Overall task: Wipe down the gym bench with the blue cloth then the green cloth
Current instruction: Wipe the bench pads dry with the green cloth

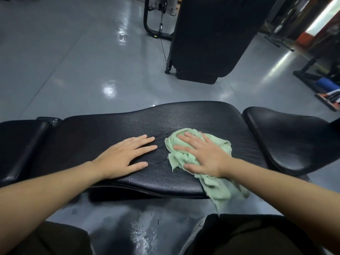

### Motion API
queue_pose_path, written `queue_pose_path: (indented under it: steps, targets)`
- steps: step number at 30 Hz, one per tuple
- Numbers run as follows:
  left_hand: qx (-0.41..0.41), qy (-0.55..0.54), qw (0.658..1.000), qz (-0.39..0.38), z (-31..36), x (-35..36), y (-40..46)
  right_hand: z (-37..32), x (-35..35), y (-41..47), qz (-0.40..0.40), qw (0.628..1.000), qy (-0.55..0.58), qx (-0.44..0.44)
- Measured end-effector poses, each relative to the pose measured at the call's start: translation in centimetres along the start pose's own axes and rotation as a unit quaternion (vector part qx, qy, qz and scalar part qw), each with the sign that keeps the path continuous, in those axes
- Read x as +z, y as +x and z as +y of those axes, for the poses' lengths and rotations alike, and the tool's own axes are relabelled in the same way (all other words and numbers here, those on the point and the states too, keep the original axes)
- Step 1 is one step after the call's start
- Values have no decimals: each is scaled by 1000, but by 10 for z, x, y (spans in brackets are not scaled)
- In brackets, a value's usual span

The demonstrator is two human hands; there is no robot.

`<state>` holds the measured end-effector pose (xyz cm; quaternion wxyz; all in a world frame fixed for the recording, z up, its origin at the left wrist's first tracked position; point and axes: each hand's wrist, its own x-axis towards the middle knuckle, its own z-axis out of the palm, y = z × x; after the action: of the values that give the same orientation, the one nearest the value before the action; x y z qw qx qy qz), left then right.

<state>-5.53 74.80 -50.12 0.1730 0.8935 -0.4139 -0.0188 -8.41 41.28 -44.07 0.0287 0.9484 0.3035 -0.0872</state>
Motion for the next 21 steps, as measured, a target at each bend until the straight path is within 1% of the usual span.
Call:
queue_pose_path:
  steps: [4,11,16,21]
  targets:
    - [2,6,1000,-7,-1,0,1,22,-8,53,-4,999,-10,44]
    - [-8,25,1000,-3,1,-3,3,56,-19,119,5,997,-1,82]
    - [-15,26,1000,6,4,2,2,75,-25,148,21,994,8,105]
    - [-15,10,1000,7,2,3,2,87,-25,166,27,992,-19,125]
